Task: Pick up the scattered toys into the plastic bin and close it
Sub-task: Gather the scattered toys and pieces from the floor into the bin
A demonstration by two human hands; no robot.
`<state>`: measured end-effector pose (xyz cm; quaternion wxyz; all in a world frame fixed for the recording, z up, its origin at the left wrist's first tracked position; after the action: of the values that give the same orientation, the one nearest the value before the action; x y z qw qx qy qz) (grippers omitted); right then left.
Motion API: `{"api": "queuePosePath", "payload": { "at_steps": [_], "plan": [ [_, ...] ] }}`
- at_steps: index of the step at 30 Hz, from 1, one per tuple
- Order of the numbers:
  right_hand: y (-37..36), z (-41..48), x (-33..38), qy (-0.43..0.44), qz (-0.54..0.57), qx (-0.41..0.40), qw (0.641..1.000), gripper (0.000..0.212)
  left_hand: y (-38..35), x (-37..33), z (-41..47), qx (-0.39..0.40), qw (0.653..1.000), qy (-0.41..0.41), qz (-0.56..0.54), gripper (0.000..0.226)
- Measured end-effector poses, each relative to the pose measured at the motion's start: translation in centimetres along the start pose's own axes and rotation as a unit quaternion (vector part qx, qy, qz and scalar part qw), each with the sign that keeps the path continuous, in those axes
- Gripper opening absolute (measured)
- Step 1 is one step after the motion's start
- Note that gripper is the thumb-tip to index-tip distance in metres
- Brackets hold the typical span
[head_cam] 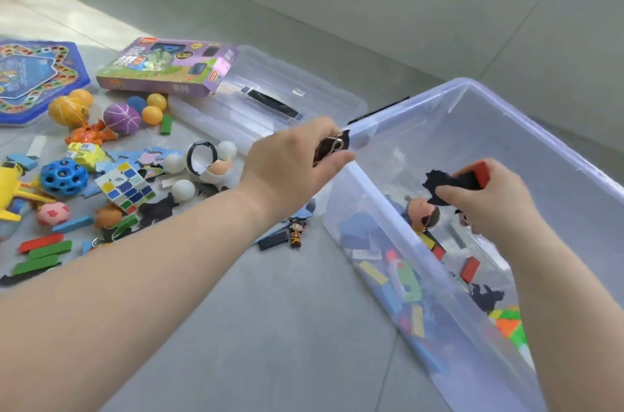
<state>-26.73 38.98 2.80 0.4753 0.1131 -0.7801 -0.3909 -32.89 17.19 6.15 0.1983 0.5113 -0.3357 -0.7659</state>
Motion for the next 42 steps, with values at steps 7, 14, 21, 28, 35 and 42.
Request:
{"api": "queuePosePath", "payload": {
  "at_steps": [7,14,21,28,35,42],
  "plan": [
    [-2.6,1.5,-6.9,-0.15,0.088,0.112,0.978,0.016,-9.6,-4.5,4.6,0.142,0.987,-0.011,0.079,0.032],
    [-2.4,2.5,-8.3,-0.182,0.063,0.12,0.974,0.038,-9.7,-3.9,4.5,0.105,0.992,-0.04,0.051,0.03],
    [-0.7,1.4,-3.2,-0.045,0.207,0.036,0.977,0.027,-3.7,0.8,-2.0,-0.084,0.981,-0.176,0.0,0.025],
    [-3.5,-4.5,9.6,0.25,0.077,0.003,0.965,0.036,-4.9,18.0,-9.7,0.162,0.954,0.24,0.08,0.028],
    [-23.4,-2.4,6.1,0.235,-0.245,0.217,0.915,0.051,-4.7,22.3,-13.5,0.276,0.912,0.237,0.191,0.046],
    [-27.9,2.1,0.8,0.213,-0.412,0.26,0.847,0.081,-6.7,21.2,-12.3,0.26,0.929,0.211,0.154,0.047]
  ]
}}
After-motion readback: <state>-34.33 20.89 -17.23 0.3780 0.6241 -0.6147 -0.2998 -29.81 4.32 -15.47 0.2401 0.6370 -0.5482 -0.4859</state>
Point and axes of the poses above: each hand's wrist, its own z-axis towards the middle knuckle, its own y-axis out of the back of the hand, x = y × z, the point moved 8 cm from there along z, towards the middle knuckle, and after that the axes turned 3 degrees about -z, right-handed, at the moved point
